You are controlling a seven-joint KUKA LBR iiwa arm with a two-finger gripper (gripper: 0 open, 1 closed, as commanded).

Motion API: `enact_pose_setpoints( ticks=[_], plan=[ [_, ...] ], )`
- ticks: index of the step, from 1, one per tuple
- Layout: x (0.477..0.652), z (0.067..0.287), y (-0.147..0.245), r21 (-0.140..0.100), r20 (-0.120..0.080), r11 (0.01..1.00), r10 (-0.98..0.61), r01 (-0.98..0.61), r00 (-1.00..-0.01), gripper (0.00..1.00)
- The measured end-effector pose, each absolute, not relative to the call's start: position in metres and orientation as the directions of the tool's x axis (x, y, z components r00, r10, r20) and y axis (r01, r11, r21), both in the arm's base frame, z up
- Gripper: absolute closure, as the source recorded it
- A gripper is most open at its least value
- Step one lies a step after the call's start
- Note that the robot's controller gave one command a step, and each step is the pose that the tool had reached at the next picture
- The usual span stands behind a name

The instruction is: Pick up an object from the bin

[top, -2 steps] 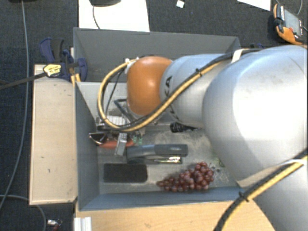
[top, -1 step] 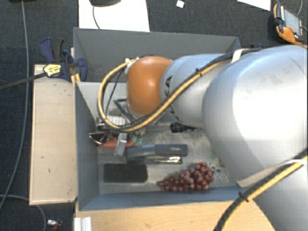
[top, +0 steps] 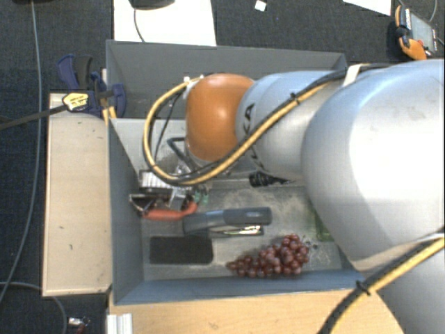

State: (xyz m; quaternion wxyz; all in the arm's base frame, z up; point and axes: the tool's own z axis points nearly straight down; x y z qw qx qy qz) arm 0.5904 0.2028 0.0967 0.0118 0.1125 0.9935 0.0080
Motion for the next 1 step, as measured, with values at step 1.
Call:
enact_pose_setpoints(
  ticks=[1],
  plan=[
    [0.5887, 0.1354, 0.2014, 0.014, -0.015, 0.974, 0.224, 0.224, -0.974, 1.0]
  ],
)
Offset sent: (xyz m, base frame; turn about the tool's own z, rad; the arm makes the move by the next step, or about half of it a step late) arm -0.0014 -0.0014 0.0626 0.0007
